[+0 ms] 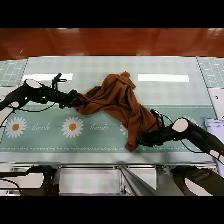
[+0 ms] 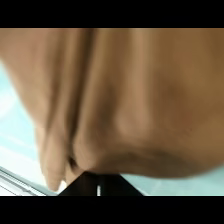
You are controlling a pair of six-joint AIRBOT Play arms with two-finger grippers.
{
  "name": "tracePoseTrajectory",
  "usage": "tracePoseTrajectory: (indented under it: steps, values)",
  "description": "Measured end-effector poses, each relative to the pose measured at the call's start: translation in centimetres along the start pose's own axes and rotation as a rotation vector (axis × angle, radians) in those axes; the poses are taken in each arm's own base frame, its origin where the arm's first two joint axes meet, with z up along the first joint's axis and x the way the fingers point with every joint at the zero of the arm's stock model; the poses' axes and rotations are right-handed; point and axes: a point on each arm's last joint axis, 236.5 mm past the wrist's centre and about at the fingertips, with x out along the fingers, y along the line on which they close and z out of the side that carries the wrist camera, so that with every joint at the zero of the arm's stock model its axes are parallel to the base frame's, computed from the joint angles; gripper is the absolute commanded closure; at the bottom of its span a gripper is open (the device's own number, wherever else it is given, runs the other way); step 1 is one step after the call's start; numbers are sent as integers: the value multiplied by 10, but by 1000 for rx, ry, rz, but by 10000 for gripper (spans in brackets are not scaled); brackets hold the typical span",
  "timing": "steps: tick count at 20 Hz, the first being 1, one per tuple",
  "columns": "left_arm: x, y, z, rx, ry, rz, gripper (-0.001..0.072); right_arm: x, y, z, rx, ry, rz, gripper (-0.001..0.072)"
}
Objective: Fold the shirts.
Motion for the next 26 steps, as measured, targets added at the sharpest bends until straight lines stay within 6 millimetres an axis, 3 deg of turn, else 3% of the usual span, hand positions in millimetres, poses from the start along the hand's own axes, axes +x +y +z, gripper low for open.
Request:
tracePoseTrajectory:
  steps: [3,7,8,9,12,13,16,18,21,26]
  values:
    - [-21,-6,16,12,-43,-16,692,-27,18,27,-84,-73,19,678]
    - [-90,-41,56,83,-202,-70,692,-125,41,85,-206,-286,-16,678]
    - [-136,-71,76,132,-318,-116,692,-184,53,109,-248,-412,-39,679]
    - [-173,-96,86,178,-403,-151,692,-228,64,122,-279,-508,-56,678]
    - [-284,-174,91,352,-656,-218,692,-363,109,128,-395,-800,-115,678]
    - [-320,-200,83,419,-736,-228,692,-405,128,120,-441,-897,-137,678]
    - [-416,-267,35,608,-962,-219,692,-498,178,78,-555,-1141,-186,678]
    - [-463,-299,-9,713,-1099,-183,692,-538,201,43,-603,-1270,-216,678]
    - [-504,-329,-76,827,-1272,-65,692,-567,217,-5,-634,-1388,-252,678]
    - [-510,-355,-177,979,-1389,86,692,-571,212,-61,-633,-1432,-331,678]
